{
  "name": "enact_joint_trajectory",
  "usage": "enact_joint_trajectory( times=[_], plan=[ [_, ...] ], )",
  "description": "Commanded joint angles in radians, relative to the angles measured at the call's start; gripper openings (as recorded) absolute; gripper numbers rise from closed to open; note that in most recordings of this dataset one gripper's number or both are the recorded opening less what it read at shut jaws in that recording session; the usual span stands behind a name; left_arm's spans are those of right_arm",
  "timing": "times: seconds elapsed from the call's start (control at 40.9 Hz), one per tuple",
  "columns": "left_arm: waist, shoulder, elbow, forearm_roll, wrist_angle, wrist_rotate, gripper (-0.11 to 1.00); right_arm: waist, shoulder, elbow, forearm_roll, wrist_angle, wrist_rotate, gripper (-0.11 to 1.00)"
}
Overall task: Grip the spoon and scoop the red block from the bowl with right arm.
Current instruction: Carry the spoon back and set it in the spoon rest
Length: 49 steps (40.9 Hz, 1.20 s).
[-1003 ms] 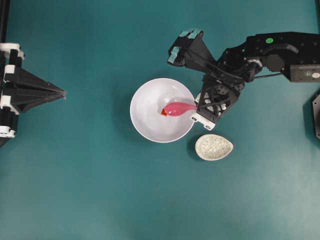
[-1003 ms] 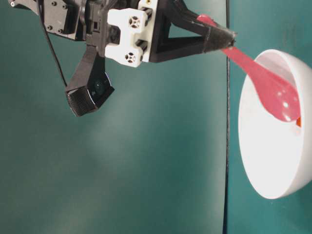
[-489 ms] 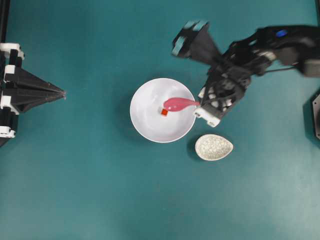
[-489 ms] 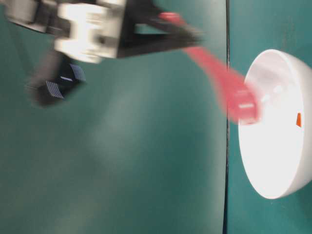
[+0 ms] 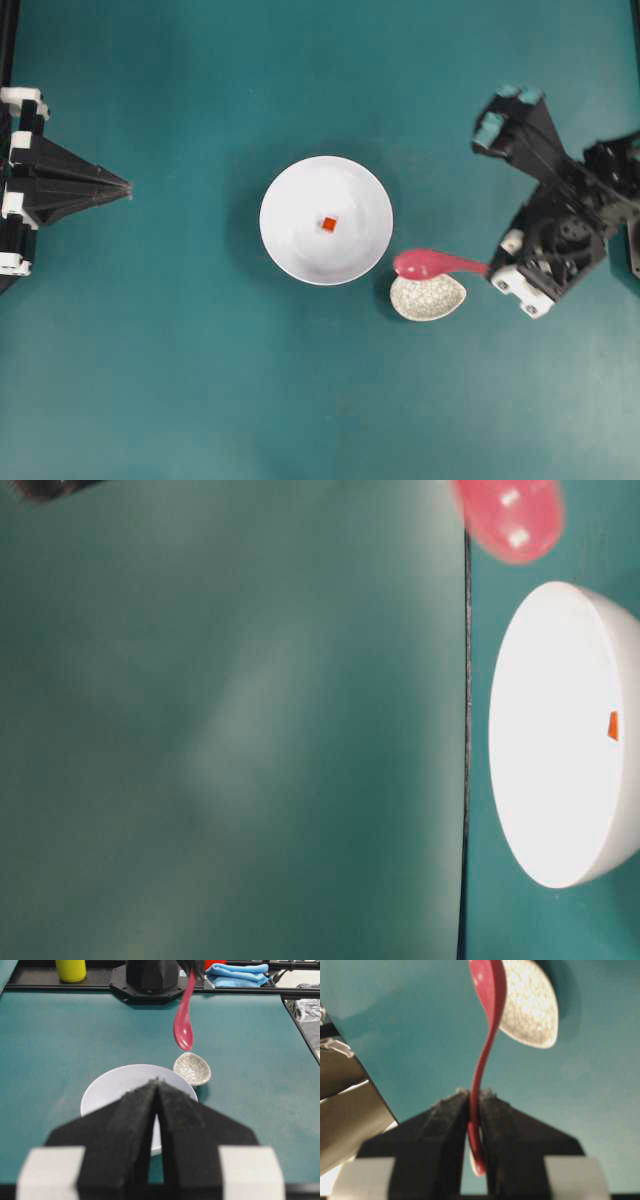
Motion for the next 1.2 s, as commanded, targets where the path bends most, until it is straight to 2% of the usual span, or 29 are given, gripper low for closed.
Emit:
enact_joint_trajectory(
  times=[0.0, 0.22, 0.562, 0.783, 0.88, 0.978, 1.076, 1.125, 1.174],
  plan=[
    [-0.002, 0.008, -0.026, 0.003, -0.009, 0.0, 0.0, 0.041, -0.025, 0.058, -0.002, -0.089, 0.035, 0.13],
    [-0.002, 0.008, -0.026, 0.002, -0.009, 0.002, 0.0, 0.078, -0.012, 0.169, -0.002, -0.207, 0.054, 0.13],
    [-0.002, 0.008, -0.025, 0.003, -0.009, -0.003, 0.0, 0.08, 0.028, 0.219, -0.003, -0.216, 0.037, 0.13],
    [-0.002, 0.008, -0.025, 0.003, -0.009, -0.003, 0.0, 0.08, 0.031, 0.219, -0.037, -0.207, 0.037, 0.15],
    [-0.002, 0.008, -0.026, 0.003, -0.009, -0.003, 0.0, 0.081, 0.028, 0.219, -0.044, -0.196, 0.035, 0.24],
    [-0.002, 0.008, -0.025, 0.003, -0.009, -0.006, 0.0, 0.081, 0.028, 0.221, -0.066, -0.183, 0.031, 0.41],
    [-0.002, 0.008, -0.026, 0.002, -0.009, -0.008, 0.0, 0.086, 0.026, 0.219, -0.14, -0.163, 0.028, 0.59],
    [-0.002, 0.008, -0.026, 0.003, -0.009, -0.012, 0.0, 0.089, 0.025, 0.218, -0.17, -0.13, 0.028, 0.63],
    [-0.002, 0.008, -0.025, 0.002, -0.009, -0.017, 0.0, 0.089, 0.021, 0.212, -0.179, -0.078, 0.029, 0.65]
  ],
)
